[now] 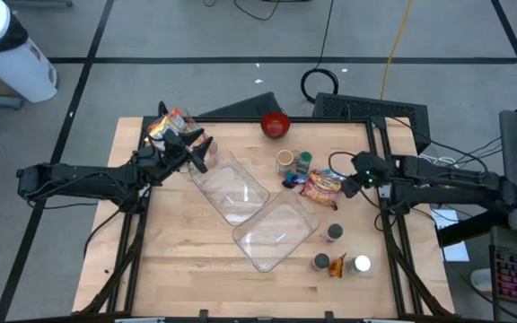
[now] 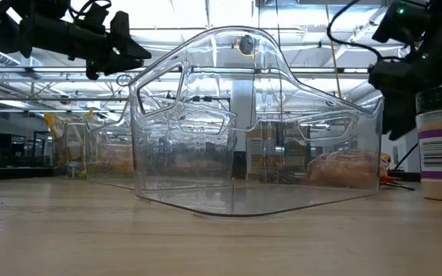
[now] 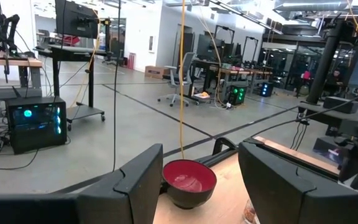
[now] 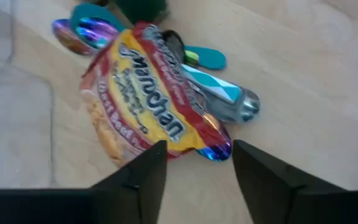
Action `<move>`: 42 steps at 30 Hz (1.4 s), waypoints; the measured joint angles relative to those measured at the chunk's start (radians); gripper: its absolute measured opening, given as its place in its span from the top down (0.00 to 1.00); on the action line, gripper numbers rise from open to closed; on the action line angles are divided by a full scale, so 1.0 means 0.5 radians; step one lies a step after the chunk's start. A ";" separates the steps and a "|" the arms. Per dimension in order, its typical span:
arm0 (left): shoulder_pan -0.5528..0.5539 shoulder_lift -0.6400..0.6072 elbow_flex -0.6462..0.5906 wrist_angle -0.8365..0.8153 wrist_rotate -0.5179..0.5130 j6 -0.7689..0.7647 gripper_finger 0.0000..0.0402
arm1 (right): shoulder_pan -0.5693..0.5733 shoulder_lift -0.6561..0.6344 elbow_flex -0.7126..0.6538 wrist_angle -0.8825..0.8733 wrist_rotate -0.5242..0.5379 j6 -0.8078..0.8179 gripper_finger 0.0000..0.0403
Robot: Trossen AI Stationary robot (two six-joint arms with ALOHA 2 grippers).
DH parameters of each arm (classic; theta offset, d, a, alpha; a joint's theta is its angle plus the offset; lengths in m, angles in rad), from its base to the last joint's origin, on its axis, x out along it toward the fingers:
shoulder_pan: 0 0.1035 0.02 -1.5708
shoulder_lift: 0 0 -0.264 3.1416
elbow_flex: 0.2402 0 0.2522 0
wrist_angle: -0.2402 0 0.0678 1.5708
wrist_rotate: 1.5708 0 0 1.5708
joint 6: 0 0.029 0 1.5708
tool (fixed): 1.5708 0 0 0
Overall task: Pick & Place Food Item
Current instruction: Put the red noodle pack into the top transparent bin
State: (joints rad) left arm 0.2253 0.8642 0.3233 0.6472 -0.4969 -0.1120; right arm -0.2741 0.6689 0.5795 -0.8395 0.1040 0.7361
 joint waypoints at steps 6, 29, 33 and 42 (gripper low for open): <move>0.000 0.000 0.000 0.000 0.000 0.003 0.46 | -0.016 0.007 -0.116 0.105 -0.040 0.089 0.46; 0.000 0.000 0.000 -0.002 0.000 0.009 0.46 | -0.015 0.007 -0.614 1.105 0.058 0.260 0.57; 0.000 0.000 0.000 -0.002 0.000 0.009 0.46 | -0.015 0.007 -0.760 1.378 0.054 0.320 0.57; 0.000 0.000 0.000 -0.002 0.000 0.009 0.46 | -0.016 0.006 -1.042 1.989 0.053 0.391 0.59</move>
State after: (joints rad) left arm 0.2252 0.8640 0.3233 0.6460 -0.4968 -0.1078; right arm -0.2820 0.6720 0.0584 0.1549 0.1307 0.9316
